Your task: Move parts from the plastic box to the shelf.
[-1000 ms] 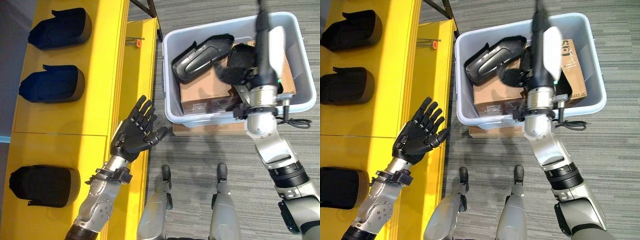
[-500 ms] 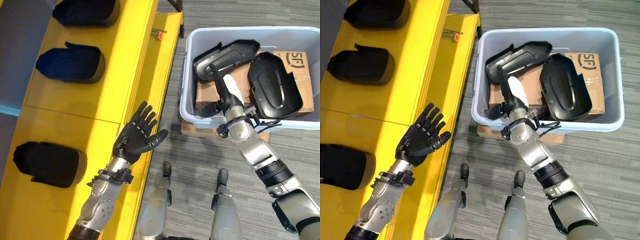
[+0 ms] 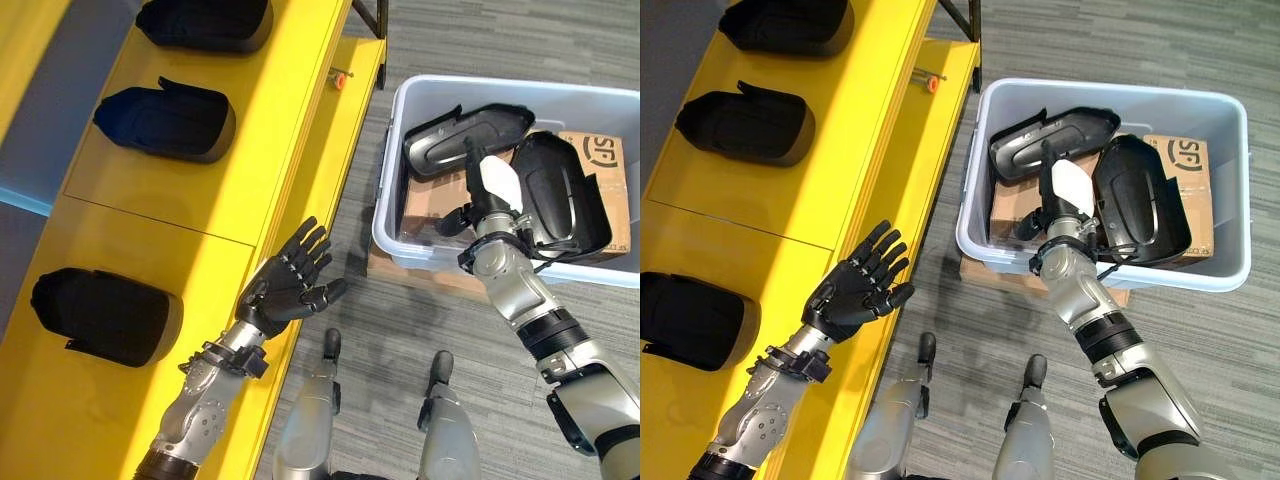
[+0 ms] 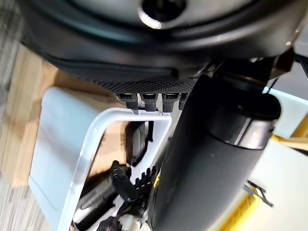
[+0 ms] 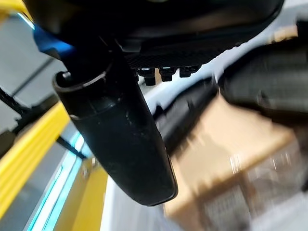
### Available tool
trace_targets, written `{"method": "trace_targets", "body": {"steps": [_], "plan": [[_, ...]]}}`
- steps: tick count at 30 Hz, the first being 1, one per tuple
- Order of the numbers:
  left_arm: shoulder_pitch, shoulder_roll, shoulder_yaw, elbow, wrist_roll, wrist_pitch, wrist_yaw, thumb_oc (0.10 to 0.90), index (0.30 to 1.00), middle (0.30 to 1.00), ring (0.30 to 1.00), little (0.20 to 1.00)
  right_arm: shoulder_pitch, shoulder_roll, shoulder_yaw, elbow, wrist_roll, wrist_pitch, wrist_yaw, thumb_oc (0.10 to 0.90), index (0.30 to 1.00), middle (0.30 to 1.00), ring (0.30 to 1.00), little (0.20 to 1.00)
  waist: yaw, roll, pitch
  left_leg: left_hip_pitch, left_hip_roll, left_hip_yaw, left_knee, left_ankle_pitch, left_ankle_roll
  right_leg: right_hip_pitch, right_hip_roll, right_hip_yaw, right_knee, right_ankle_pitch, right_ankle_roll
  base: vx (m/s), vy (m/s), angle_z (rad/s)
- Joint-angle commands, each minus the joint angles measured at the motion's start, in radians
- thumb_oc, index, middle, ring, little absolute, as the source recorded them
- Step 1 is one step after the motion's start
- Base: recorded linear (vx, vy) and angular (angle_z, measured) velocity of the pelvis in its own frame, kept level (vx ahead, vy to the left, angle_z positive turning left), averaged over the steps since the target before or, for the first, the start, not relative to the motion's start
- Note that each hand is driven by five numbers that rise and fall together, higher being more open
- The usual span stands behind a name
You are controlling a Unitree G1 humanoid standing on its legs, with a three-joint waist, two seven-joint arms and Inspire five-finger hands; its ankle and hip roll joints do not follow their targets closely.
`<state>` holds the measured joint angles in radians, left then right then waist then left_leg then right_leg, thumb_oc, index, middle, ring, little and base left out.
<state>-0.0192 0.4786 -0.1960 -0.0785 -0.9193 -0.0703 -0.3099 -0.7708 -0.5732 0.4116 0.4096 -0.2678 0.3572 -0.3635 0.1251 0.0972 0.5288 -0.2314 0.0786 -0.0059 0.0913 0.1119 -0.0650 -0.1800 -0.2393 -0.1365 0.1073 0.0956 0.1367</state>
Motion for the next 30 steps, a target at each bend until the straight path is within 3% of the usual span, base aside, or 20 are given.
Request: {"method": "trace_targets", "body": {"steps": [1,3,4,7,8,10,14,20,30], "plan": [[0.015,0.041,0.000,-0.128,-0.007,-0.036,-0.058,0.900,1.000,1.000,1.000,1.000,-0.116,-0.043,-0.023,-0.022,-0.177,-0.073,-0.112,0.900,1.000,1.000,1.000,1.000,0.033,-0.019,-0.079,0.032,-0.051,0.048,0.166,-0.226,0.104,-0.010,-0.038,-0.080,0.266,-0.150,-0.078,0.10,0.310,0.02],[0.020,0.035,-0.013,-0.135,-0.011,-0.024,-0.049,0.900,1.000,1.000,1.000,1.000,-0.094,-0.026,-0.029,-0.013,-0.199,-0.083,-0.124,0.900,1.000,1.000,1.000,1.000,0.036,-0.022,-0.079,0.051,-0.061,0.050,0.169,-0.237,0.122,-0.039,-0.057,-0.080,0.342,-0.134,-0.076,0.13,0.104,-0.07],[0.022,0.034,-0.023,-0.137,0.001,-0.021,-0.040,0.900,1.000,1.000,1.000,1.000,-0.081,-0.008,-0.026,-0.010,-0.211,-0.076,-0.128,0.900,1.000,1.000,1.000,1.000,0.031,-0.028,-0.082,0.063,-0.067,0.048,0.162,-0.239,0.127,-0.056,-0.067,-0.068,0.321,-0.093,-0.068,0.16,-0.077,-0.22],[0.010,0.039,-0.044,-0.120,-0.008,-0.042,-0.030,0.900,1.000,1.000,1.000,1.000,-0.092,0.013,-0.003,0.013,-0.188,-0.068,-0.151,0.900,1.000,1.000,1.000,1.000,0.013,-0.050,-0.079,0.092,-0.073,0.043,0.139,-0.266,0.114,-0.072,-0.084,-0.004,0.126,0.033,-0.023,0.10,-0.212,-0.29],[-0.019,0.042,-0.058,-0.114,-0.006,-0.060,-0.024,0.900,1.000,1.000,1.000,1.000,-0.117,0.025,0.013,0.017,-0.188,-0.057,-0.176,0.900,1.000,1.000,1.000,1.000,-0.012,-0.048,-0.073,0.104,-0.059,0.025,0.101,-0.273,0.111,-0.126,-0.069,0.082,0.031,0.102,0.002,0.06,-0.399,-0.24],[-0.028,0.054,-0.055,-0.087,-0.016,-0.084,-0.051,0.900,1.000,1.000,1.000,1.000,-0.133,-0.002,0.016,0.031,-0.148,-0.063,-0.172,0.900,1.000,1.000,1.000,1.000,-0.028,-0.059,-0.104,0.094,-0.057,0.018,0.072,-0.287,0.111,-0.050,-0.030,0.120,-0.132,0.087,0.027,0.11,-0.450,0.12],[-0.048,0.049,-0.057,-0.081,-0.036,-0.078,-0.046,0.900,1.000,1.000,1.000,1.000,-0.147,-0.010,0.009,0.025,-0.183,-0.055,-0.162,0.900,1.000,1.000,1.000,1.000,-0.022,-0.075,-0.089,0.051,-0.002,0.019,0.134,-0.266,0.079,-0.070,-0.018,0.072,-0.019,0.044,0.015,0.05,-0.290,0.59],[-0.017,0.022,-0.048,-0.101,-0.025,-0.025,-0.077,0.900,1.000,1.000,1.000,1.000,-0.155,-0.064,0.015,-0.001,-0.244,-0.055,-0.129,0.900,1.000,1.000,1.000,1.000,-0.035,-0.061,-0.088,0.102,0.081,0.052,0.085,-0.209,0.032,-0.036,0.013,0.026,0.019,-0.029,-0.006,0.13,-0.129,-0.01],[0.012,0.026,-0.040,-0.106,-0.042,-0.008,-0.082,0.900,1.000,1.000,1.000,1.000,-0.208,-0.188,0.044,0.019,-0.363,-0.080,-0.066,0.900,1.000,1.000,1.000,1.000,-0.054,-0.043,-0.082,0.110,0.140,0.033,0.081,-0.172,0.003,-0.080,0.041,0.042,0.161,-0.117,-0.051,0.11,-0.103,0.04]]}}
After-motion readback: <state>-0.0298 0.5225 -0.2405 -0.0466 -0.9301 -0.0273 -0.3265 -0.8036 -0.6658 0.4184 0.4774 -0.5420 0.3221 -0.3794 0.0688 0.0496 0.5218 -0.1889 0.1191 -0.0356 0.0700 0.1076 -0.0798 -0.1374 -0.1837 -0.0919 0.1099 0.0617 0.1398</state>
